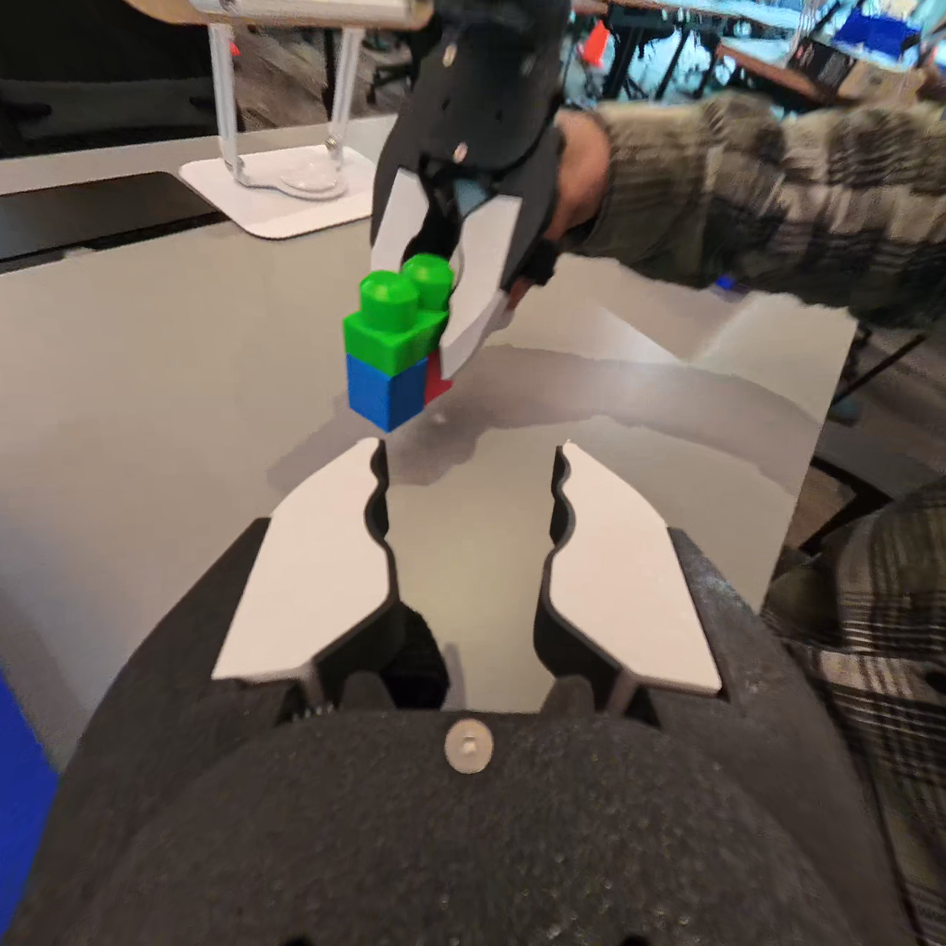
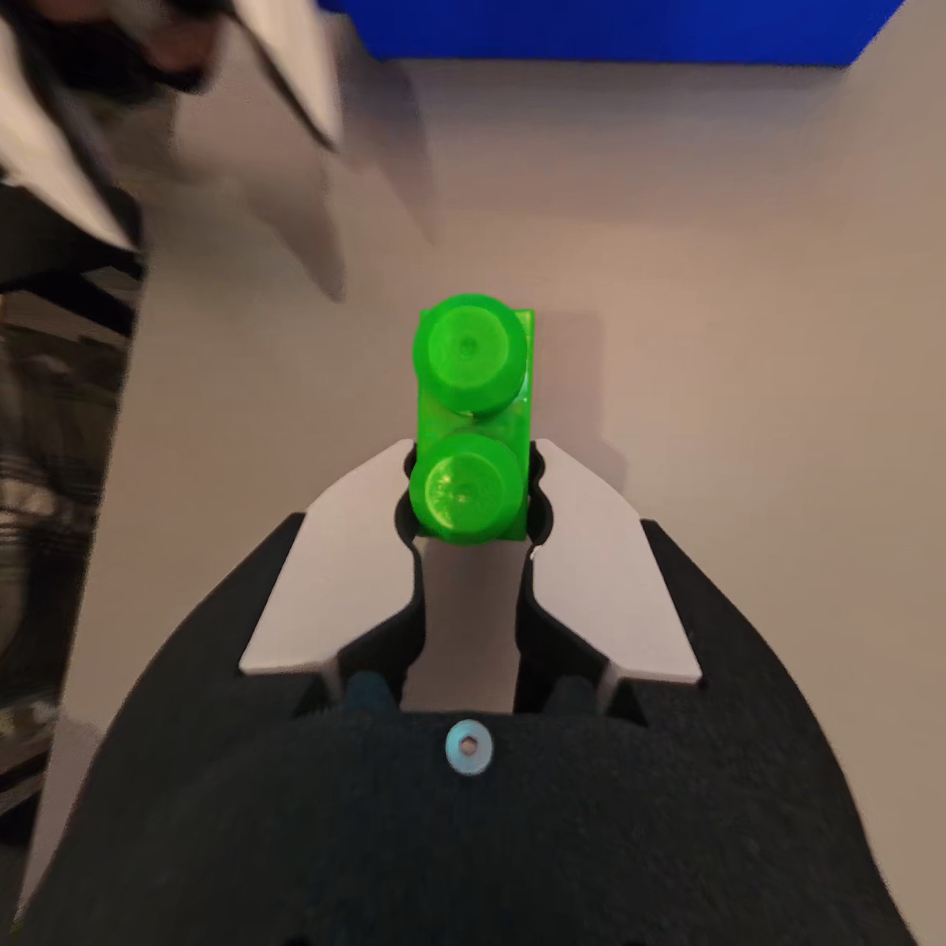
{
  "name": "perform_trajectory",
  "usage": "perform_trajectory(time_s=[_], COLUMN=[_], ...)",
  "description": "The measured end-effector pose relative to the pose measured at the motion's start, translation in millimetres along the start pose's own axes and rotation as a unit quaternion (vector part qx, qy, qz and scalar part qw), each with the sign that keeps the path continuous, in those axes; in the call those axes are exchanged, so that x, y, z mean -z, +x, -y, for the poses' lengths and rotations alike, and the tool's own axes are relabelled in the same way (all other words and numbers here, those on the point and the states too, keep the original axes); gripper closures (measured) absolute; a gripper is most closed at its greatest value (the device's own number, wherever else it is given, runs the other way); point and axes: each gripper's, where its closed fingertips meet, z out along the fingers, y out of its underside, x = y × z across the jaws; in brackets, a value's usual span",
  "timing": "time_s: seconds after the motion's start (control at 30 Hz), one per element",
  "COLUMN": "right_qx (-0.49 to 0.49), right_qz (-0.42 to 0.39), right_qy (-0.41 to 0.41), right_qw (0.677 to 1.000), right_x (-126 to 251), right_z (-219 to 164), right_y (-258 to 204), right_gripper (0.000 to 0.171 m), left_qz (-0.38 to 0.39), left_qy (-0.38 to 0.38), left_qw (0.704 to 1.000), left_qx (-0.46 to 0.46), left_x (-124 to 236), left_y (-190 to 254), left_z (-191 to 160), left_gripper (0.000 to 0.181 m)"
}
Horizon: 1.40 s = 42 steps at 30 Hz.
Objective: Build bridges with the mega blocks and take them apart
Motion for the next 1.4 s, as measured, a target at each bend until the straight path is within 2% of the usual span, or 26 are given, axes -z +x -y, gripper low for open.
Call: perform_trajectory(time_s=[0.17,0.27,0.3,0.37,0.57,0.83,1.03,1.1,1.23,1.33,1.4], right_qx=[0.005,0.005,0.005,0.006,0.007,0.002,0.020,0.048,0.099,0.096,0.074], right_qz=[0.035,0.047,0.047,0.037,0.024,0.000,-0.011,-0.044,-0.075,-0.075,-0.053], right_qy=[0.030,0.040,0.040,0.036,0.062,0.101,0.095,0.073,-0.007,-0.041,0.007], right_qw=[0.999,0.998,0.998,0.999,0.998,0.995,0.995,0.995,0.992,0.992,0.996], right_x=[43.3,57.5,60.7,67.4,83.5,96.8,103.3,113.2,123.9,119.4,117.9], right_z=[-1.4,-5.9,-8.1,-15.8,-21.7,-10.8,-14.6,-14.1,-26.7,-40.8,-38.2], right_y=[-38.7,-56.9,-61.1,-63.3,-70.6,-74.2,-73.9,-70.4,-70.4,-72.8,-79.9], right_gripper=[0.133,0.133,0.133,0.133,0.133,0.133,0.133,0.115,0.104,0.117,0.125], left_qz=[-0.080,-0.158,-0.177,-0.185,-0.167,-0.152,-0.175,-0.174,-0.213,-0.242,-0.252], left_qy=[-0.058,-0.052,-0.050,-0.050,-0.009,0.038,0.028,0.015,0.014,0.034,0.050], left_qw=[0.995,0.986,0.982,0.980,0.982,0.985,0.983,0.984,0.977,0.970,0.966], left_qx=[-0.014,-0.028,-0.038,-0.059,-0.094,-0.072,-0.046,-0.033,-0.004,0.020,0.036], left_x=[-63.9,-88.0,-93.1,-101.7,-110.6,-112.5,-115.8,-118.7,-117.0,-111.7,-107.0], left_y=[4.0,29.2,37.4,45.7,60.5,67.4,72.8,71.1,78.3,84.0,85.1], left_z=[4.6,16.0,18.5,21.2,33.5,47.0,47.4,45.6,45.6,53.9,59.7], left_gripper=[0.116,0.129,0.141,0.143,0.146,0.147,0.145,0.145,0.145,0.145,0.145])
